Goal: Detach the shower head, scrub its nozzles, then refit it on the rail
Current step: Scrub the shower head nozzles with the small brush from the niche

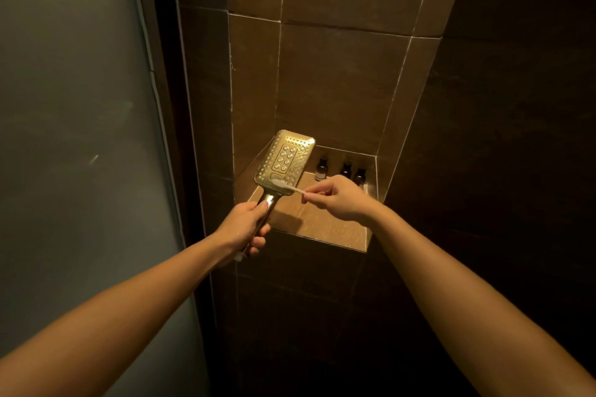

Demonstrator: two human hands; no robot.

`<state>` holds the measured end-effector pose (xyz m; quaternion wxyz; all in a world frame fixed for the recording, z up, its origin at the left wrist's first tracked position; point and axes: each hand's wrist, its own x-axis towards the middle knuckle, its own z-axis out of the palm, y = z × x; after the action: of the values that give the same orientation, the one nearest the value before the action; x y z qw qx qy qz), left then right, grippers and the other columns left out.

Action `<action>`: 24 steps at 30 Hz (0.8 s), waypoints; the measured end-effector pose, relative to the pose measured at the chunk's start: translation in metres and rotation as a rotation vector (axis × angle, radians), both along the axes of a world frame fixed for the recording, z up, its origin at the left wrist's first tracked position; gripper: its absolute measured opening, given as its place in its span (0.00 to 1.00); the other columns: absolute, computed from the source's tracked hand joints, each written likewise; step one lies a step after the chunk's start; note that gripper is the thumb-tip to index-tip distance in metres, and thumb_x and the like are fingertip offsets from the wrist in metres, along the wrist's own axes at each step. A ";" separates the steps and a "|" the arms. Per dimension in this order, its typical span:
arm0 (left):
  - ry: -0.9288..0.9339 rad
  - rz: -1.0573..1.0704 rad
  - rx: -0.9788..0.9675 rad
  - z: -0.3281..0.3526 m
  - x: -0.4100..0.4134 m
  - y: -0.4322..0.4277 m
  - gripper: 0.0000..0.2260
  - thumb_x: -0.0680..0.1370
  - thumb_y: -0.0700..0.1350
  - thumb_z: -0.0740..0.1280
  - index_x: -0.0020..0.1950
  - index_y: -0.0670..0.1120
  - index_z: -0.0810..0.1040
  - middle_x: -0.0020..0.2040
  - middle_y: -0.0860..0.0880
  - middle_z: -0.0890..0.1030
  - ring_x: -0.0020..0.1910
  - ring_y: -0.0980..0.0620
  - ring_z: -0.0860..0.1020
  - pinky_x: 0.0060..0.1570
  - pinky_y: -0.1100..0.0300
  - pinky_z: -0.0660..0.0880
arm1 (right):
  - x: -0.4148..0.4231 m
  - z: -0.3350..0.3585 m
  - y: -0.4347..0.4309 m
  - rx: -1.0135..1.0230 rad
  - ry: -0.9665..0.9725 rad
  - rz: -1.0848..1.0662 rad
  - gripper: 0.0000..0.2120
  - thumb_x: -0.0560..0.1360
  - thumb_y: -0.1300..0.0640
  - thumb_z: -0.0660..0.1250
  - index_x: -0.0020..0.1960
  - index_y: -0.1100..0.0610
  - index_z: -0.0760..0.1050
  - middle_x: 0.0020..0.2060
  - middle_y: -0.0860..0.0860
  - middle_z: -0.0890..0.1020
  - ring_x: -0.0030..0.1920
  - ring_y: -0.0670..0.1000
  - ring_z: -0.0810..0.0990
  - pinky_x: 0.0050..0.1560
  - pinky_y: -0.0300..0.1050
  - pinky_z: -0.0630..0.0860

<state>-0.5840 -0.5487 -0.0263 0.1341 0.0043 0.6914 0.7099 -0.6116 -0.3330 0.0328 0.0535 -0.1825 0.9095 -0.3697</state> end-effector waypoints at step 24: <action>0.172 0.087 -0.270 -0.008 -0.008 -0.014 0.15 0.83 0.54 0.57 0.47 0.45 0.73 0.31 0.48 0.74 0.24 0.53 0.72 0.23 0.60 0.67 | -0.012 -0.001 0.010 -0.212 0.118 -0.252 0.09 0.79 0.53 0.65 0.52 0.53 0.83 0.36 0.49 0.81 0.34 0.46 0.74 0.35 0.40 0.71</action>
<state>-0.5924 -0.5628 -0.0347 0.0429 0.0169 0.7889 0.6128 -0.6234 -0.3227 0.0320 -0.0665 -0.0929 0.8827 -0.4558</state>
